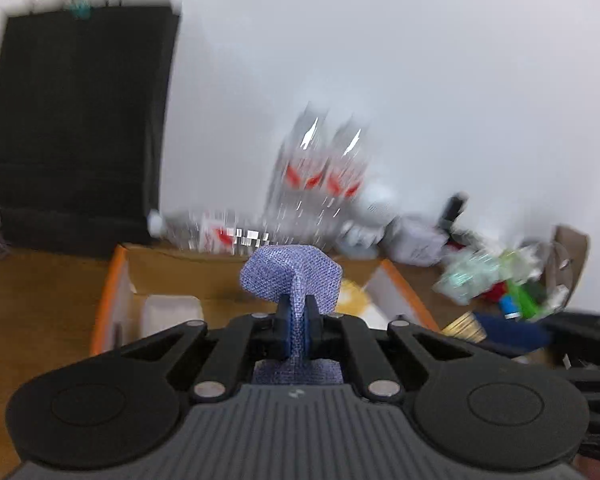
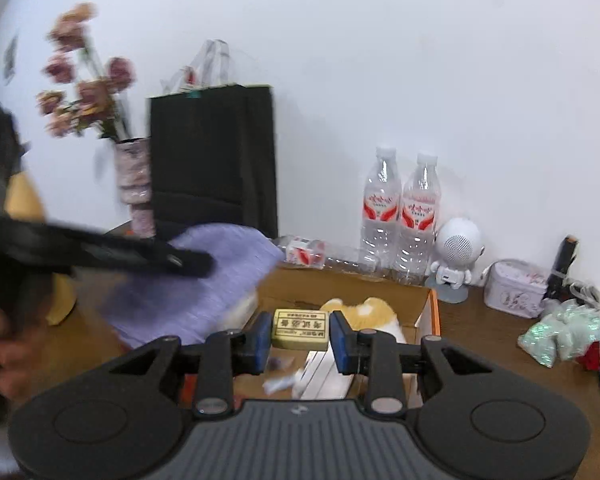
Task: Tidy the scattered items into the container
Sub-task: 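Carry the purple bag and gold bar into the box and open both tools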
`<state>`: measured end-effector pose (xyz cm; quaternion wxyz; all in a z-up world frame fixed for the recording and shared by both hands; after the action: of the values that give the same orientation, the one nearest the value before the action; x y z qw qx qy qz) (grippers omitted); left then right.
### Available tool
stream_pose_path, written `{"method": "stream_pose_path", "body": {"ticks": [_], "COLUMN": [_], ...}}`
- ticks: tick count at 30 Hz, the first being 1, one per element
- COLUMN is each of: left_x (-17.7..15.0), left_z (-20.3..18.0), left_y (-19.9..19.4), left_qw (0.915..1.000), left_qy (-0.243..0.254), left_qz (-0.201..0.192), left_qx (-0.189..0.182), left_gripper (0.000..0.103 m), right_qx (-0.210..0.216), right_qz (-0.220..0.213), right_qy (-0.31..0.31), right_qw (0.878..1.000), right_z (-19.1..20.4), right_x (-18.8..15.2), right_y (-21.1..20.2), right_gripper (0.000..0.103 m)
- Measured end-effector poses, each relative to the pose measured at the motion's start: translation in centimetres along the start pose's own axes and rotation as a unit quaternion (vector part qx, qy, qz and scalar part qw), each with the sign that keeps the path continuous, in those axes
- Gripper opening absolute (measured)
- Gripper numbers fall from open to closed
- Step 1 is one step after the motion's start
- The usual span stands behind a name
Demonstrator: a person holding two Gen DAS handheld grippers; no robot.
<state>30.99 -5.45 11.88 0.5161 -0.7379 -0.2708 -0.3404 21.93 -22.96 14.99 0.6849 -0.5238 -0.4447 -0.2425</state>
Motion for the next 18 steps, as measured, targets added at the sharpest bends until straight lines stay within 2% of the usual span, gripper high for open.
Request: {"method": "stream_pose_path", "body": {"ticks": [2,4,5,6,7,8,10,11,12,14,16,18], "left_x": [0.4,-0.1,-0.5,-0.8,-0.9,-1.0,-0.6,-0.2,0.2,1.4,2.6,3.5], "left_z": [1.0,1.4,1.6,2.1,2.7,3.3,4.7,5.3,5.7,6.5,7.0,7.2], "left_y": [5.1,8.7,10.0,10.9,11.2,11.0,10.1,9.4,8.8,6.6,4.2,2.9], "left_qw": [0.9989,0.9973,0.9951,0.9921,0.9908,0.9916,0.9907,0.9902,0.9908,0.9937,0.9963,0.9967], "left_qy": [-0.02,0.004,0.024,0.035,0.03,0.019,-0.003,-0.013,-0.019,-0.031,-0.026,-0.011], "left_qz": [0.041,0.062,0.073,0.084,0.093,0.1,0.117,0.117,0.11,0.076,0.043,0.027], "left_qx": [0.011,0.039,0.061,0.087,0.093,0.08,0.07,0.075,0.077,0.077,0.07,0.076], "left_gripper": [0.007,0.018,0.043,0.058,0.059,0.065,0.069,0.072,0.079,0.087,0.093,0.098], "right_qx": [0.007,0.005,0.004,0.002,0.0,0.001,0.013,0.027,0.038,0.055,0.063,0.077], "right_qz": [0.023,0.043,0.052,0.061,0.07,0.079,0.099,0.116,0.129,0.151,0.166,0.187], "right_qy": [0.014,0.023,0.023,0.024,0.023,0.021,0.017,0.013,0.012,0.007,0.001,-0.006], "right_qw": [1.0,0.999,0.998,0.998,0.997,0.997,0.995,0.993,0.991,0.987,0.984,0.979], "right_z": [-1.4,-2.2,-2.3,-2.6,-2.8,-2.8,-2.6,-2.3,-1.9,-1.0,0.1,1.2], "right_x": [1.8,2.9,3.1,3.2,3.1,2.9,2.2,1.8,1.4,0.8,0.6,0.5], "right_y": [3.1,5.8,6.9,8.2,9.2,10.2,12.1,13.2,14.2,16.0,17.7,19.2], "right_gripper": [0.03,0.03,0.03,0.03,0.03,0.03,0.03,0.03,0.03,0.03,0.03,0.03]}}
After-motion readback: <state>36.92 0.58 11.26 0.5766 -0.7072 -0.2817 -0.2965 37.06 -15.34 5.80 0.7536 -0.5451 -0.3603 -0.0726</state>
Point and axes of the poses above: each gripper's, at about its wrist camera, not at the fingertips, and y roughly the way its jaws point, z to its left, x to its top, the point moved 4 cm from there along y, roughly the way its jaws point, and after that the axes turned 2 degrees about x, right-handed, at the moved point
